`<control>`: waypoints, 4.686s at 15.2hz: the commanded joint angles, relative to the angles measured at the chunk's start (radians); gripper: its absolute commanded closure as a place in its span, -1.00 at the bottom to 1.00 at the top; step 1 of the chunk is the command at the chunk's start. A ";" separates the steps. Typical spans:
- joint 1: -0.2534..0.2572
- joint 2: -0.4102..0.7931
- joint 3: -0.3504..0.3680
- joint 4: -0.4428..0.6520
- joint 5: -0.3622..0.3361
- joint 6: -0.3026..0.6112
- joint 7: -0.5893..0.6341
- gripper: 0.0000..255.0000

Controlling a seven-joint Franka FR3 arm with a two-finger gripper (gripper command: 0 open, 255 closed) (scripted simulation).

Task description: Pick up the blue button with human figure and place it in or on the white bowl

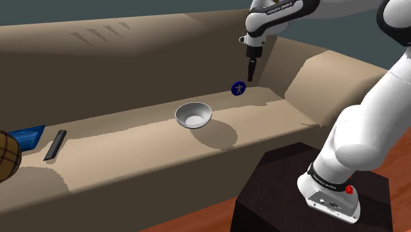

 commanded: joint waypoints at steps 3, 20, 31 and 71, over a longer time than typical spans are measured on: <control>-0.009 0.175 -0.040 0.117 0.076 0.037 -0.172 -1.00; -0.122 0.607 0.004 0.434 0.270 0.100 -0.489 -1.00; -0.122 0.607 0.004 0.434 0.270 0.100 -0.489 1.00; -0.076 0.488 -0.007 0.676 0.204 -0.242 -0.380 1.00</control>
